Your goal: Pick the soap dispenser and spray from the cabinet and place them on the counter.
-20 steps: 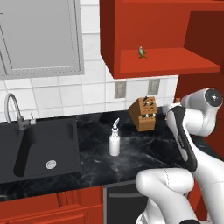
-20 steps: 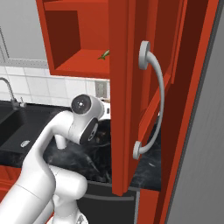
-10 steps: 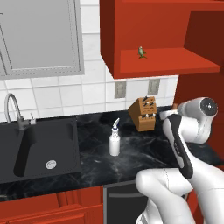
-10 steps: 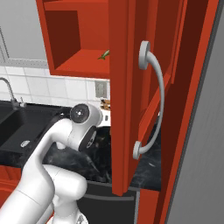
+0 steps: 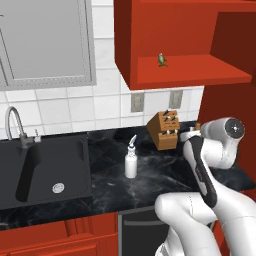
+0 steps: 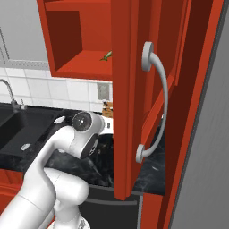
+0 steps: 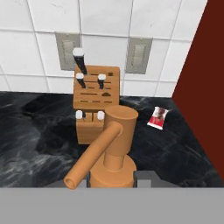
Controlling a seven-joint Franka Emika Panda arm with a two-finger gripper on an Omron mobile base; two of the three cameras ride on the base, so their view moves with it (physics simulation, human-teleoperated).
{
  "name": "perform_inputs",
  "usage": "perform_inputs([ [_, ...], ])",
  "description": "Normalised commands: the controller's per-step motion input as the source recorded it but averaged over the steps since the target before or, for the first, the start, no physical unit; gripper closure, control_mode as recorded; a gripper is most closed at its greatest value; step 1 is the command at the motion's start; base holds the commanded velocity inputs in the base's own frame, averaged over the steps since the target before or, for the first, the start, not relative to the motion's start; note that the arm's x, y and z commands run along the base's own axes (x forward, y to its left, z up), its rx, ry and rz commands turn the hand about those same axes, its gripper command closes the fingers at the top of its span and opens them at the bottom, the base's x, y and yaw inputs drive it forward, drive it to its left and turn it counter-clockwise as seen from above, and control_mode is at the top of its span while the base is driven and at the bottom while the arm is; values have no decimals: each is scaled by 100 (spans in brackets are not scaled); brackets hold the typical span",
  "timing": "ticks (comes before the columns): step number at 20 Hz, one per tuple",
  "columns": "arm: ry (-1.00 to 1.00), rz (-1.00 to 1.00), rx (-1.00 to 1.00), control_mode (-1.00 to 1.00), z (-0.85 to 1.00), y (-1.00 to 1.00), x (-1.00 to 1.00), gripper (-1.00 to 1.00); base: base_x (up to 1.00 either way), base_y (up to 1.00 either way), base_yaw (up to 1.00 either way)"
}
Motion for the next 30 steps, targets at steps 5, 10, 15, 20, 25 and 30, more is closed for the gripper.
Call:
perform_inputs([
  [5,0,0,0,-100,-16,5,11,100,0,0,0],
  [10,1,0,0,-100,-16,0,12,100,0,0,0],
  [15,0,0,0,-100,-17,0,17,100,0,0,0],
  [20,0,0,0,-100,-23,0,27,100,0,0,0],
  [25,0,0,0,-100,-22,0,19,100,0,0,0],
  [30,0,0,0,-100,-24,0,17,100,0,0,0],
])
